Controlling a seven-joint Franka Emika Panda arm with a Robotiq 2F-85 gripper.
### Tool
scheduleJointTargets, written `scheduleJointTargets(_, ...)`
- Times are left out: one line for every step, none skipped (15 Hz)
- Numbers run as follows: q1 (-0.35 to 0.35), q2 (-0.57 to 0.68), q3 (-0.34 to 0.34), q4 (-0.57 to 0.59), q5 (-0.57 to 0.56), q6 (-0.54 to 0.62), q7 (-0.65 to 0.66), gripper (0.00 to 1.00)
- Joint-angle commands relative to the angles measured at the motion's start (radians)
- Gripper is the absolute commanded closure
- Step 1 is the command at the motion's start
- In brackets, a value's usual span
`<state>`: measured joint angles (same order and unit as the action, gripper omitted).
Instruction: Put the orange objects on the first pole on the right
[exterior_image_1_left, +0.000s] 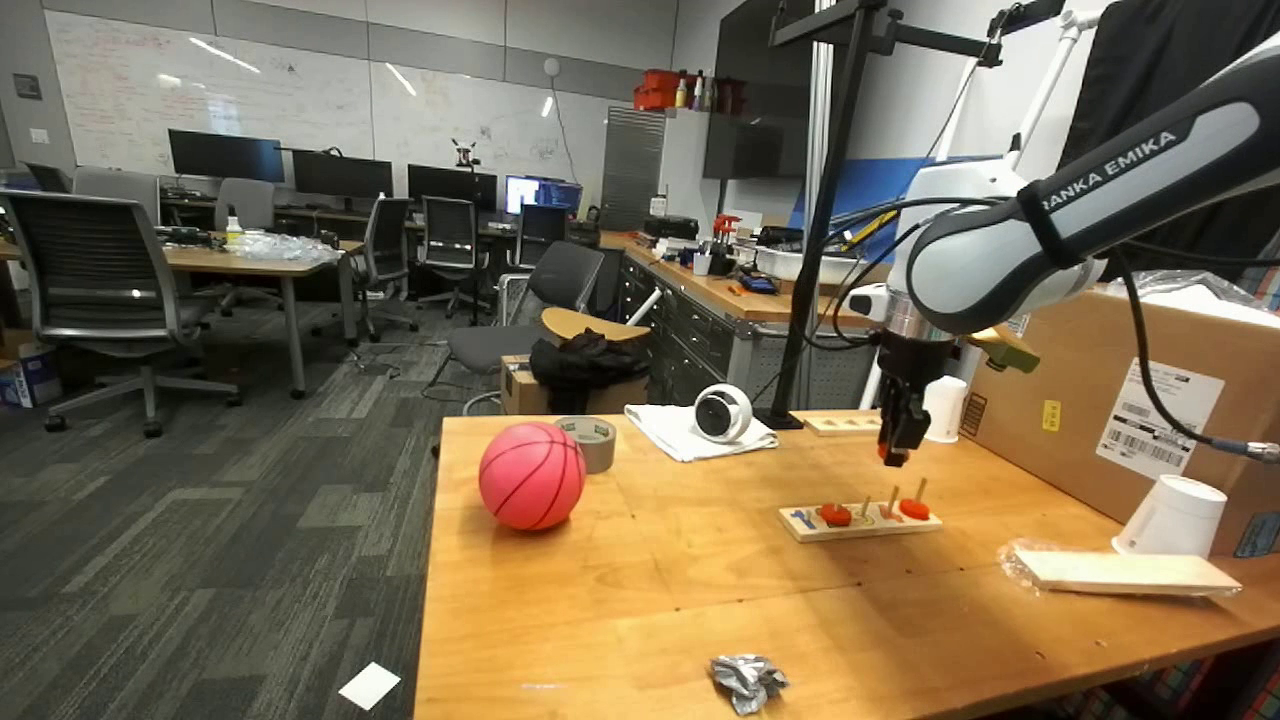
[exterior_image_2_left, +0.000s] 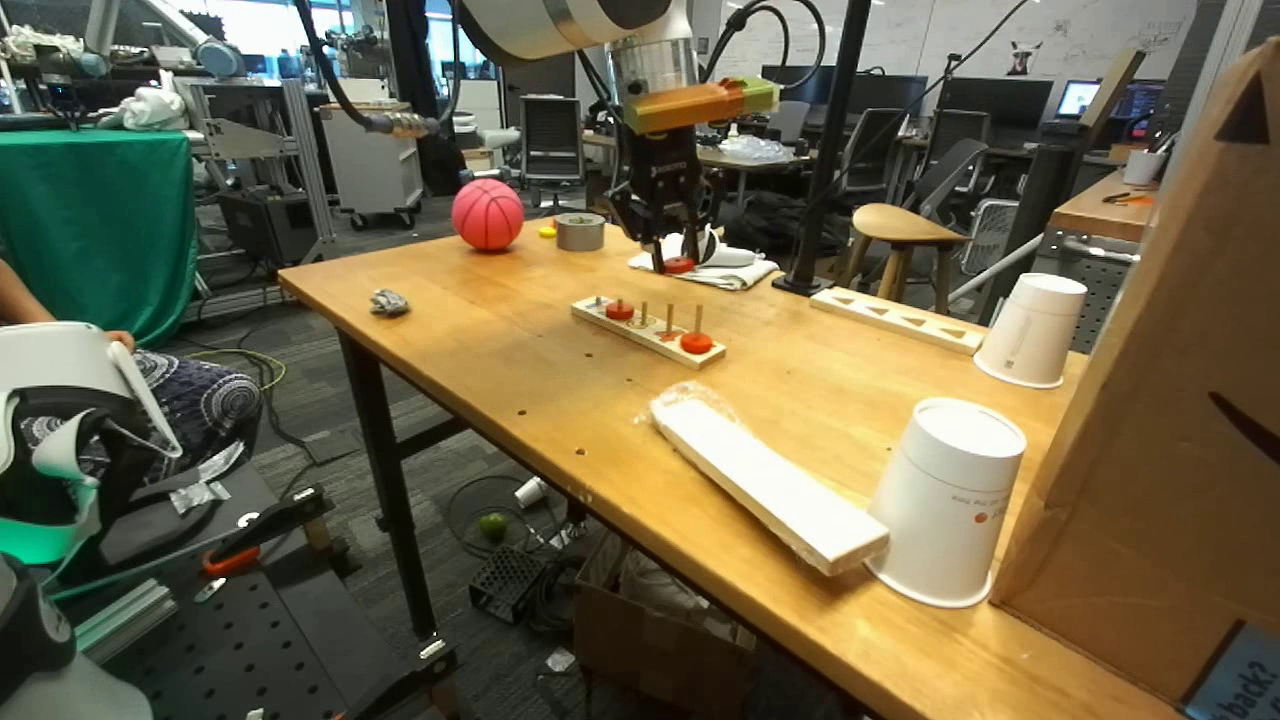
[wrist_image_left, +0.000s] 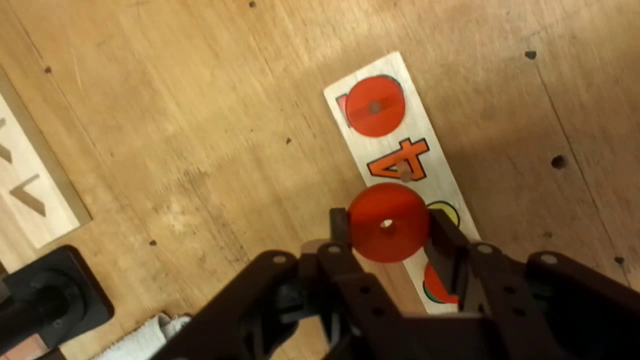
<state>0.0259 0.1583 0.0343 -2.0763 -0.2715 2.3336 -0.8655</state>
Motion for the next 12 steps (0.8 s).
scheduleJointTargets(-0.015,-0.034,-0.015,-0.018,-0.032,-0.027,0.052,0.83)
scheduleJointTargets(-0.02,-0.032,-0.018,-0.017,-0.035,-0.033,0.061,0.83)
scheduleJointTargets(-0.023,-0.03,-0.021,-0.016,-0.038,-0.036,0.068,0.83)
scheduleJointTargets(-0.026,-0.028,-0.022,-0.015,-0.037,-0.042,0.075,0.83)
scheduleJointTargets(-0.029,-0.026,-0.022,-0.015,-0.033,-0.048,0.081,0.83)
scheduleJointTargets(-0.03,-0.025,-0.022,-0.016,-0.034,-0.051,0.087,0.83)
scheduleJointTargets(-0.031,-0.023,-0.021,-0.017,-0.033,-0.053,0.092,0.83)
scheduleJointTargets(-0.033,-0.021,-0.021,-0.018,-0.029,-0.054,0.094,0.83)
scheduleJointTargets(-0.035,-0.019,-0.02,-0.02,-0.024,-0.055,0.097,0.83)
scheduleJointTargets(-0.035,-0.018,-0.019,-0.021,-0.019,-0.057,0.099,0.83)
scheduleJointTargets(-0.036,-0.016,-0.019,-0.023,-0.02,-0.057,0.101,0.83)
scheduleJointTargets(-0.037,-0.017,-0.021,-0.026,-0.029,-0.05,0.105,0.83)
